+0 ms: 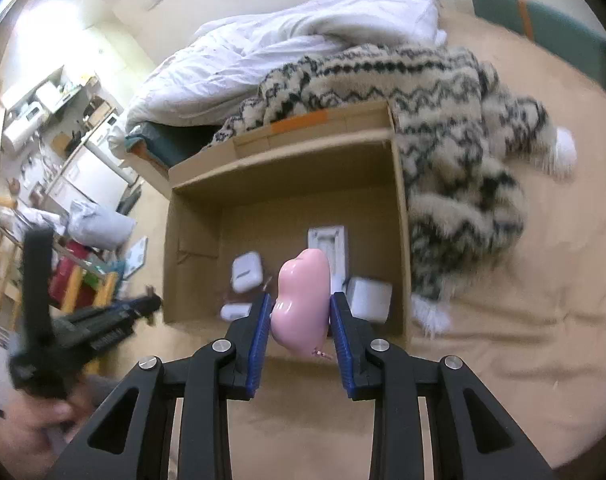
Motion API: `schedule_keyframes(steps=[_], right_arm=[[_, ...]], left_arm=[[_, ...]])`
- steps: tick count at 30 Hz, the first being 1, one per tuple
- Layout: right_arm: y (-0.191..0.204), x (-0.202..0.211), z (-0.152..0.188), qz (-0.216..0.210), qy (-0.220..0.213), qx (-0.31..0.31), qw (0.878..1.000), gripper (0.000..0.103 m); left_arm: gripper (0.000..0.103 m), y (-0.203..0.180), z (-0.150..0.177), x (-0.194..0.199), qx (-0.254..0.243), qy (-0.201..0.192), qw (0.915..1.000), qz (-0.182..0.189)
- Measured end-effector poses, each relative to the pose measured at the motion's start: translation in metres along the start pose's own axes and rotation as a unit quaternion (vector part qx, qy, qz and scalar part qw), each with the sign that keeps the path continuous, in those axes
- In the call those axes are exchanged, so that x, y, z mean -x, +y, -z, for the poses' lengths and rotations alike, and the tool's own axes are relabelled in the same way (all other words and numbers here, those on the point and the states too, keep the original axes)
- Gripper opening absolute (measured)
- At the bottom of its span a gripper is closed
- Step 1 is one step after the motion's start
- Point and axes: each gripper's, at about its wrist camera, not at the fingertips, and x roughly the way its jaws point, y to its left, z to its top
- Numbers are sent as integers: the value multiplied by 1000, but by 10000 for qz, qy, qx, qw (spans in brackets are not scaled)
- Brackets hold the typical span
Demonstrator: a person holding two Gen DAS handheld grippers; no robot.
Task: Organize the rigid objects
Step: 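Carry the toe separator and battery into the box and open both tools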
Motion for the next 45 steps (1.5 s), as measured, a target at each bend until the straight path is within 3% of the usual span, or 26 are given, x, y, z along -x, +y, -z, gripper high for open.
schedule_keyframes(steps=[11,19,25,35,39,41,42,45], right_arm=[[-4,-38,-42,61,33,160,9998,32],[-12,-63,-38,173,348,99,9992,32],[-23,-85,-29,171,603,1,9980,32],[-19,-93,-30,39,717,-31,9974,32],[-21,-83,-36,-16,487,-161,9987,34],[-21,-78,-37,-55,385,-203,9990,54],[-22,-75,-38,-106,313,-231,9992,75],[-19,-69,-40,-136,154,-212,9996,83]], left_arm=[[9,-18,-52,-32,-327,-140,9994,-24],[9,-32,-45,-77,-539,-22,9985,24],[9,-42,-42,-86,-736,-92,9972,-62],[9,-36,-47,-97,-628,-54,9978,-189],[9,-34,-48,-99,-547,48,9983,-183],[10,-34,-48,-96,-516,42,9984,-225],[12,-34,-49,-95,-500,33,9986,-184],[39,-33,-50,-90,-448,16,9990,-67]])
